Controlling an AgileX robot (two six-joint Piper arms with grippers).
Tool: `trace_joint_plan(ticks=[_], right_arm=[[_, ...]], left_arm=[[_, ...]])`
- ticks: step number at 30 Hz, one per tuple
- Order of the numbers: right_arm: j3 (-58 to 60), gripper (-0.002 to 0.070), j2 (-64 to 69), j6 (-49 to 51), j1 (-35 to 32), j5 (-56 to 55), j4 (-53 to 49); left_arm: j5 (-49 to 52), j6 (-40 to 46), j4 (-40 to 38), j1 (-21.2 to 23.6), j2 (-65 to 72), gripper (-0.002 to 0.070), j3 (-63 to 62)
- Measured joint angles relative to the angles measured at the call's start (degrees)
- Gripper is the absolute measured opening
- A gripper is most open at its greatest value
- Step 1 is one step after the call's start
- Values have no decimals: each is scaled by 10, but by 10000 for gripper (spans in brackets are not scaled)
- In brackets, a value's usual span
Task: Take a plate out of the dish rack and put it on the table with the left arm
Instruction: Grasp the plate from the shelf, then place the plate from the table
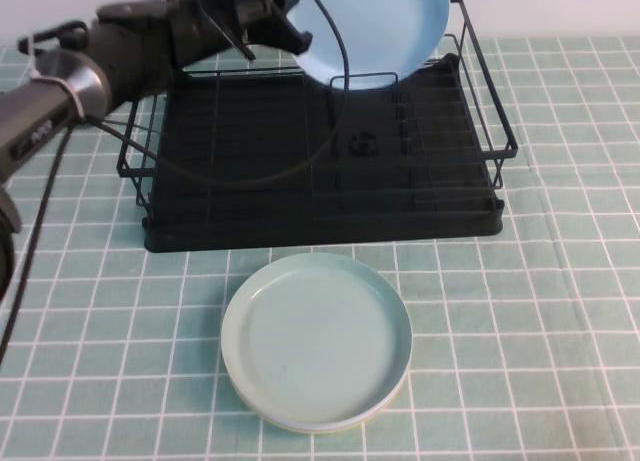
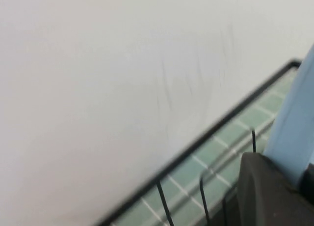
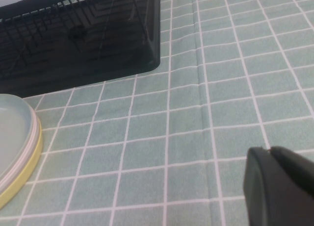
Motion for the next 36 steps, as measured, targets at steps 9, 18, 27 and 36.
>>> trace_joint_plan(ticks=[9,18,27,36], right_arm=[[0,-18,0,0,0,0,0],[0,-18,0,0,0,0,0],[0,-18,0,0,0,0,0],[0,-18,0,0,0,0,0]], left_arm=[[63,-170,195,1,-129,1,0],[414,-662,474,79,-236,0,-1],[508,-757,545,95,-309,0,179],[322,-777,516,64,-397,0,482]])
